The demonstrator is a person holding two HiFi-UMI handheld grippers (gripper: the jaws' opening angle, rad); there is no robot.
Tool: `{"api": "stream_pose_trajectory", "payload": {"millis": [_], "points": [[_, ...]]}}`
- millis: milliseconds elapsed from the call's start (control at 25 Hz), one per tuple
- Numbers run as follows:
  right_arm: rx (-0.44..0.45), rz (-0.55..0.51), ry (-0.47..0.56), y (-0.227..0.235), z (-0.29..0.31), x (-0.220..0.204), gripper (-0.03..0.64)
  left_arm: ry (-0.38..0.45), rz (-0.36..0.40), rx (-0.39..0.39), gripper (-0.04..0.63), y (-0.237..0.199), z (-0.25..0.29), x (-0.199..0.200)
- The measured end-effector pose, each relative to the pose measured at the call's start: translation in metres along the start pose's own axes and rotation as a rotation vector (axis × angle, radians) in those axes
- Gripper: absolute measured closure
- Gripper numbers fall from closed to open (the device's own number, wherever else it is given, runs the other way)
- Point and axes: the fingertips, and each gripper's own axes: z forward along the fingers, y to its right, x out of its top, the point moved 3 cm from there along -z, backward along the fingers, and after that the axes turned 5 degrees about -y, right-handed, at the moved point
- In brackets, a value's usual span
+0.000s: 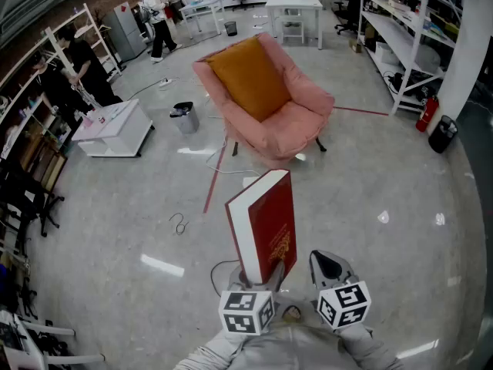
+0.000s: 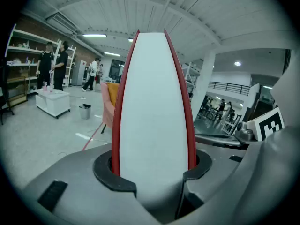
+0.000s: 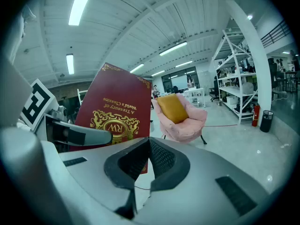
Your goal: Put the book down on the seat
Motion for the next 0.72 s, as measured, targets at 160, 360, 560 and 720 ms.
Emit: {"api": "stream_pose_trajectory", "payload": {"millis": [160,360,560,720], "points": [[-0.004,-0.038,0.012,0.002,-0.007,0.007,0.612,0.014,-0.031,-0.004,0.350,0.009,-0.003,0.002],[-0.012,-0.080,0.026,0.001,-0.015,0.008,0.612,0.052,-0.021,-0.001,0.350,0.011,-0.008,0.003],[-0.026,-0.095,0.014,0.001,-0.028,0.000,0.612,0.048,-0.033,-0.003,0.350,0.017,-0.011,-0.006],[-0.016,-0.093,0.015,0.001,-0.033,-0.004,0.612,0.044,-0.027,-0.011,0.350,0.023,-0.011,-0.010]]}}
